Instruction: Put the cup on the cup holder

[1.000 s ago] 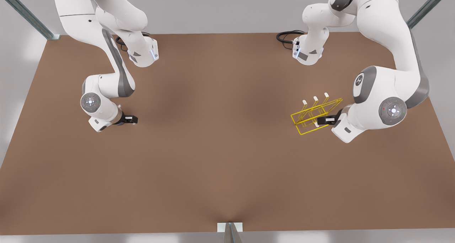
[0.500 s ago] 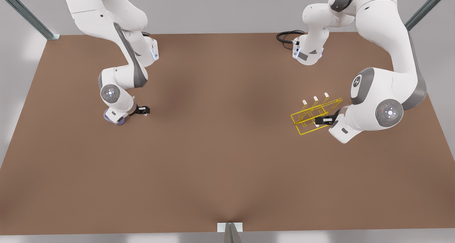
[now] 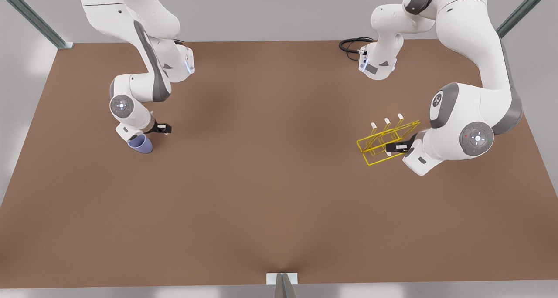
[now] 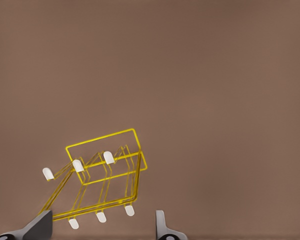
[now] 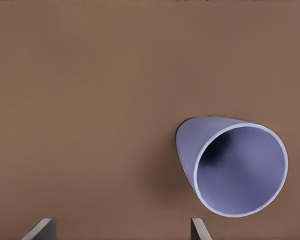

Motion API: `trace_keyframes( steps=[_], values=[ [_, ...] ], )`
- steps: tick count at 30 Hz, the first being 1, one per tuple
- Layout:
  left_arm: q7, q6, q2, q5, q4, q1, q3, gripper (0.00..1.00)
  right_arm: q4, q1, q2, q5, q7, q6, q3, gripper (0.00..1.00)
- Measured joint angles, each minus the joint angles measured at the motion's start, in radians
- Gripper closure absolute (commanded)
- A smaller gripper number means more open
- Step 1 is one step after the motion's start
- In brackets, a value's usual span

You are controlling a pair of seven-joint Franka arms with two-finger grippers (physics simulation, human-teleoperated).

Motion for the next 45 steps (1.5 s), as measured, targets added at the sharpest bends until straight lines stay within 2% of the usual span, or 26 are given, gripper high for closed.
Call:
trace_keyframes(
  steps=[22,45],
  values=[
    [-0.001,-0.002,0.0,0.0,-0.002,-0.01,0.0,0.0,0.002,-0.061,0.017,-0.005,-0.073,0.201,0.0,0.0],
    [-0.006,-0.003,0.002,0.001,-0.005,-0.022,0.001,0.0,-0.062,-0.135,0.025,-0.003,-0.115,0.235,0.016,0.0]
  ],
)
